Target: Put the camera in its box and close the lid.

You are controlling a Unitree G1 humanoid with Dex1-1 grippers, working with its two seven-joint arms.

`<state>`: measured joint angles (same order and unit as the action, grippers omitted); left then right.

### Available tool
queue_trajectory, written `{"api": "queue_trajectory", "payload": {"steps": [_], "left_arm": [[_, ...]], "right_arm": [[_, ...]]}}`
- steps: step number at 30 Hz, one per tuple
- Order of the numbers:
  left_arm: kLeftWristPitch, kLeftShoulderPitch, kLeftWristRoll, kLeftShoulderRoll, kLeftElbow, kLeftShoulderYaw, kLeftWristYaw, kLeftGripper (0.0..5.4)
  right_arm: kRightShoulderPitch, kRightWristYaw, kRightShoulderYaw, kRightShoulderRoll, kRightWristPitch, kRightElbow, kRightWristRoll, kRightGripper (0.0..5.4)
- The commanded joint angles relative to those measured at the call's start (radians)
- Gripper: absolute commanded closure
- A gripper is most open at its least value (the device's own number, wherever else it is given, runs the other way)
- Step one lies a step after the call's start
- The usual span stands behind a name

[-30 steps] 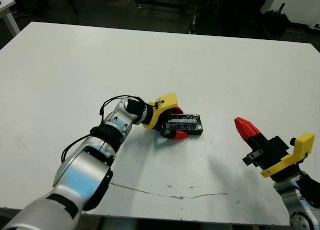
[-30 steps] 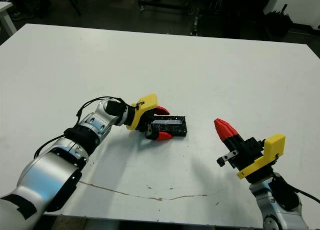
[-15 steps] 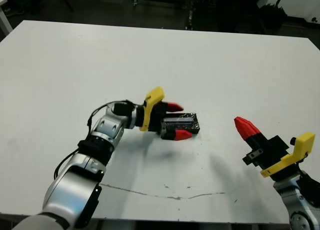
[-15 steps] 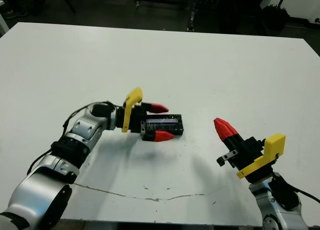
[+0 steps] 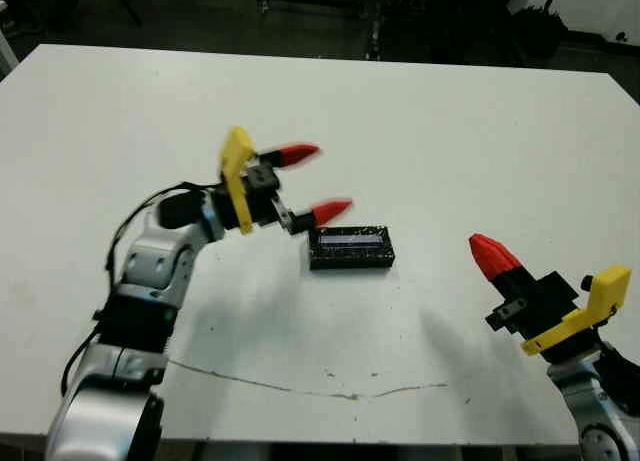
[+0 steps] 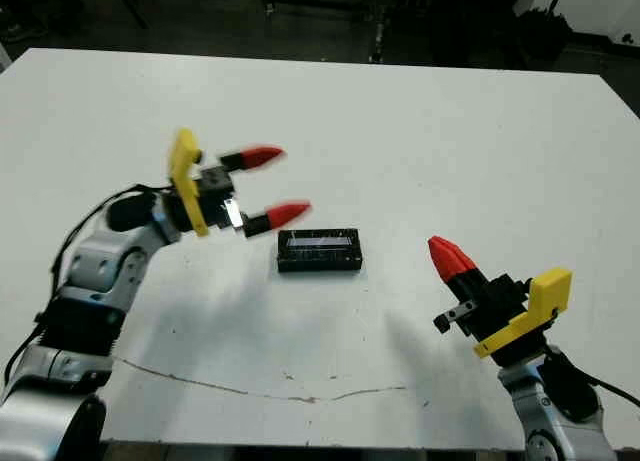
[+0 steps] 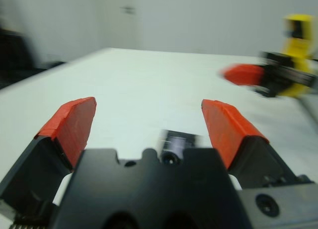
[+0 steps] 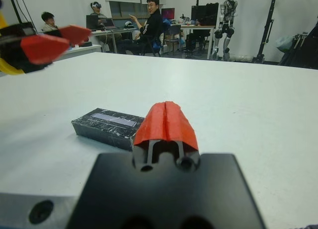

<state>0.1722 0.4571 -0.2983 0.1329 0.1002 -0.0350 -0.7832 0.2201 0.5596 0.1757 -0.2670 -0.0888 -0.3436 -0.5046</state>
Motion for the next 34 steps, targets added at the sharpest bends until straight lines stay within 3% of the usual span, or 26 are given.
{"api": "queue_trajectory", "payload": {"steps": [1,5,8,14,19,26,34], "left_arm": [[-0.056,-0.139,-0.005,-0.086,-0.125,-0.043,0.188,0.17],[-0.175,-0.29,0.068,-0.144,-0.231,-0.029,0.353,0.69],[-0.26,-0.399,0.101,-0.192,-0.266,-0.014,0.441,1.16],[-0.3,-0.546,0.15,-0.27,-0.308,0.02,0.604,2.08],[-0.334,-0.548,0.187,-0.261,-0.268,0.035,0.649,2.83],[-0.289,-0.536,0.237,-0.217,-0.281,0.056,0.669,3.85],[-0.264,-0.531,0.237,-0.207,-0.298,0.065,0.688,5.06]], "right_arm": [[0.005,-0.033,0.009,0.016,0.015,-0.001,0.01,5.4],[0.002,-0.151,0.005,0.083,-0.008,-0.028,0.018,5.4],[0.001,-0.265,-0.013,0.151,0.016,-0.044,0.079,5.4],[-0.013,-0.4,-0.054,0.228,0.101,-0.037,0.242,5.4],[-0.019,-0.486,-0.078,0.245,0.099,-0.034,0.361,5.4],[-0.02,-0.532,-0.088,0.271,0.111,-0.032,0.399,5.4],[-0.025,-0.553,-0.091,0.284,0.118,-0.035,0.407,5.4]]}}
